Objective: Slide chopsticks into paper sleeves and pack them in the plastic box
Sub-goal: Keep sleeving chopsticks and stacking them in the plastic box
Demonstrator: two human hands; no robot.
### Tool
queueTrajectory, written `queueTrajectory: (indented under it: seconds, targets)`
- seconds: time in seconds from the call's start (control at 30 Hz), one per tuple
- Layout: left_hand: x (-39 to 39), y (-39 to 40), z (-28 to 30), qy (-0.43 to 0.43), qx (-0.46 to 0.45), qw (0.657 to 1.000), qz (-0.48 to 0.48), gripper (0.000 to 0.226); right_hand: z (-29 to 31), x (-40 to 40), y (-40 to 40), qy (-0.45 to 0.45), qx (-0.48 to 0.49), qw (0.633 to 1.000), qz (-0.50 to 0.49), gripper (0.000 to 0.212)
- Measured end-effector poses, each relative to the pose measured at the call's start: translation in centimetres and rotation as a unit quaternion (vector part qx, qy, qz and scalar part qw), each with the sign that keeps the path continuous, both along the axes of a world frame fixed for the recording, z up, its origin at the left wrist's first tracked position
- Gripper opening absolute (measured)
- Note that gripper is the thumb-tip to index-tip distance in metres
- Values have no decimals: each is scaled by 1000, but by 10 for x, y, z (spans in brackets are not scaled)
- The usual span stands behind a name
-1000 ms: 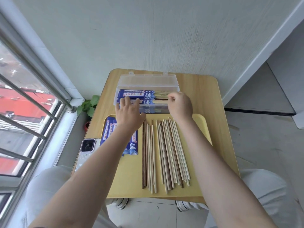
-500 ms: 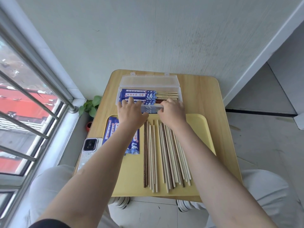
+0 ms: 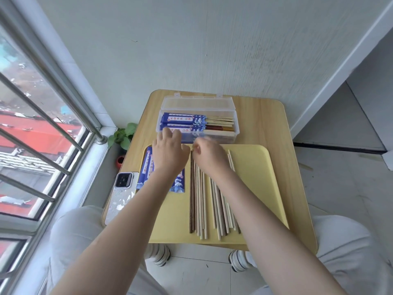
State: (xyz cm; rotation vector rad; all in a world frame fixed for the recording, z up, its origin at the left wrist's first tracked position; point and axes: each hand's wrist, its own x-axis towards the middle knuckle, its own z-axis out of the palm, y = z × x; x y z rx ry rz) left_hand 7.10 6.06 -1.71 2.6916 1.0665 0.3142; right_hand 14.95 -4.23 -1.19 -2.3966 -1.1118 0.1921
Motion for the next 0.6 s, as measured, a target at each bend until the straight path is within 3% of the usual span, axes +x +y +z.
queueTrajectory:
  seconds: [0.1,0.2,0.33,0.6]
  targets:
    - [-17,-14,-10,96,-106,989,38,19,-13,-21,-3,81,-121,989,4,12]
    - [-31,-27,-27,164,-137,976,34,39,-27,-30,-15,105,-212,972,9,19]
    - [-30,-38,-32,154,-128,979,42,38,-32,-34,-27,108,-229,967,21,38]
    - [-32,-37,-30,96,-191,974,76,42,-32,-34,-34,135,-202,970,2,34]
